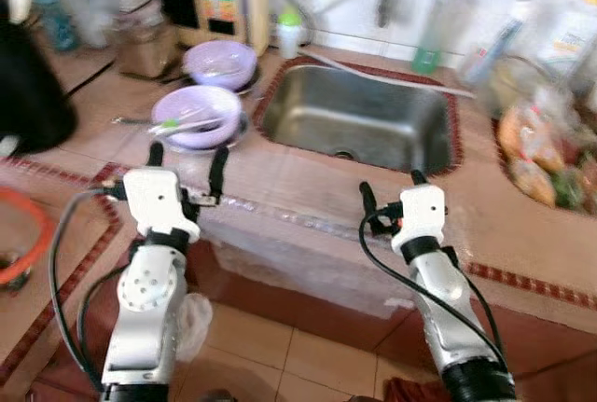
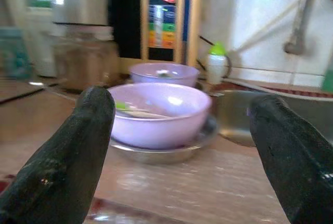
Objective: Kitchen organization
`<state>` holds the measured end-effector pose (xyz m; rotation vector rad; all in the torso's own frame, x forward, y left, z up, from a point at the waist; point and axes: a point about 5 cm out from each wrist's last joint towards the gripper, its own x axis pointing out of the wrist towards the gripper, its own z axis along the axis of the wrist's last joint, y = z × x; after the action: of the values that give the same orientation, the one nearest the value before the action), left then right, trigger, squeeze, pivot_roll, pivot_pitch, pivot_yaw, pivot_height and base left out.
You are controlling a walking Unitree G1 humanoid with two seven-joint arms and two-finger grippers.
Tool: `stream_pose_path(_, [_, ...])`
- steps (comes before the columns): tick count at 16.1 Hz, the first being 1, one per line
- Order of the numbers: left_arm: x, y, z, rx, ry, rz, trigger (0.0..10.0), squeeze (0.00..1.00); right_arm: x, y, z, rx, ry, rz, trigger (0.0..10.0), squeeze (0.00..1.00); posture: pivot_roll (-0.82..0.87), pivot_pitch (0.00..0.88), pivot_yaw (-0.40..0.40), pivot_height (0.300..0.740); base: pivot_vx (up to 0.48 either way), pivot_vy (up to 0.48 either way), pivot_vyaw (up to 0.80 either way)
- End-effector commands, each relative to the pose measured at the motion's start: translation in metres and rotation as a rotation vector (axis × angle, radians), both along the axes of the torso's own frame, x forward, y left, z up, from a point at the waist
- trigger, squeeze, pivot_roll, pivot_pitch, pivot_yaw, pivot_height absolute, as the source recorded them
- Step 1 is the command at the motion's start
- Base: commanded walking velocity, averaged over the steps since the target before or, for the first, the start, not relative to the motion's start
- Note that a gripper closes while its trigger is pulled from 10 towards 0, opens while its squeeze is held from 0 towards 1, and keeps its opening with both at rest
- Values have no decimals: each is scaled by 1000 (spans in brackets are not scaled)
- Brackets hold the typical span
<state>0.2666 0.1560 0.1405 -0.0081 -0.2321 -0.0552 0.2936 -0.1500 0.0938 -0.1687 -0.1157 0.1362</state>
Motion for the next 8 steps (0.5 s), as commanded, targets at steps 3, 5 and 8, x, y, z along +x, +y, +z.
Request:
stream_pose_path(3, [1, -3, 2, 13, -14, -27, 10000, 0, 7, -3, 10, 8, -40, -7, 10000, 0, 39, 0, -25, 740, 0, 0, 0])
stream_pose_path(5, [0, -2, 3, 8, -19, -42, 10000, 0, 2, -7, 10, 7, -45, -22, 10000, 0, 39, 0, -25, 740, 0, 0, 0])
stream_pose_path(8, [0, -4, 9, 3, -40, -57, 10000, 0, -1, -8, 11, 8, -53, -27, 10000, 0, 30, 0, -20, 740, 0, 0, 0])
